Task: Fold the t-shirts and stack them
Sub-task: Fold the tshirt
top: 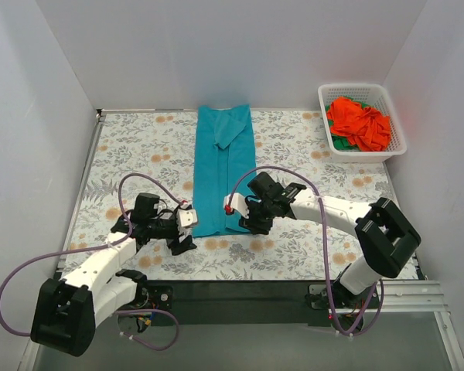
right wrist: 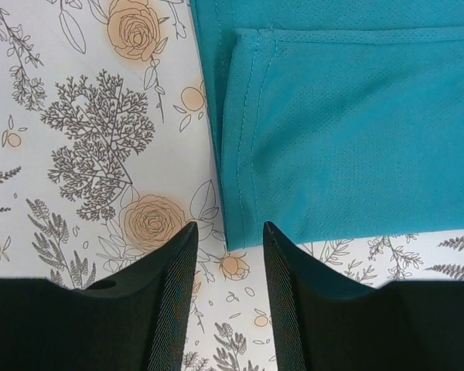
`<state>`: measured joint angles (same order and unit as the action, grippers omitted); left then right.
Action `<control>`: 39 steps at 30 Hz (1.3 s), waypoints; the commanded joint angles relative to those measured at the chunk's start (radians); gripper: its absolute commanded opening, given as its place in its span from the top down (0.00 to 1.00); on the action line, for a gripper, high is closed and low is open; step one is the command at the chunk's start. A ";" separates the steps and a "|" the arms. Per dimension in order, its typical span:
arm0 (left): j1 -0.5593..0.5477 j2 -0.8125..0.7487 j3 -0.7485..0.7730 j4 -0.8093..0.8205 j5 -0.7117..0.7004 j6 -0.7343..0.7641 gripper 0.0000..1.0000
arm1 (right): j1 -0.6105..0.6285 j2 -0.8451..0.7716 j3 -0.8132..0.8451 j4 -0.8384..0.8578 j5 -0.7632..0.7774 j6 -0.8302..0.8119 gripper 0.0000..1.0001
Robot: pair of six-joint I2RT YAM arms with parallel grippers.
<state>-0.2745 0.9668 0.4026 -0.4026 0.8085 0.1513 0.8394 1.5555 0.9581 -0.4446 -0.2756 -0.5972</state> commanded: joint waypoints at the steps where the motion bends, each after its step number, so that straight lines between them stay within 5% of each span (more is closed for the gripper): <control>1: -0.025 0.032 -0.007 0.110 -0.042 0.057 0.32 | 0.012 0.024 -0.022 0.061 0.016 -0.035 0.55; 14: -0.118 0.191 -0.018 0.232 -0.156 0.093 0.45 | 0.021 0.083 -0.120 0.129 0.081 -0.078 0.56; 24: -0.129 0.292 -0.012 0.243 -0.265 0.157 0.61 | 0.021 0.120 -0.144 0.129 0.134 -0.088 0.86; 27: -0.129 0.317 0.015 0.235 -0.276 0.153 0.76 | 0.021 0.123 -0.131 0.123 0.156 -0.078 0.99; 31: -0.135 0.291 0.045 0.190 -0.234 0.149 0.99 | 0.027 0.092 -0.105 0.071 0.139 -0.062 0.99; 39: -0.226 0.107 0.045 0.022 -0.178 0.128 1.00 | 0.115 -0.101 -0.142 0.014 0.073 -0.004 0.99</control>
<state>-0.4740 1.1431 0.4393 -0.2871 0.6041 0.2829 0.9237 1.5284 0.8352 -0.3523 -0.1822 -0.6331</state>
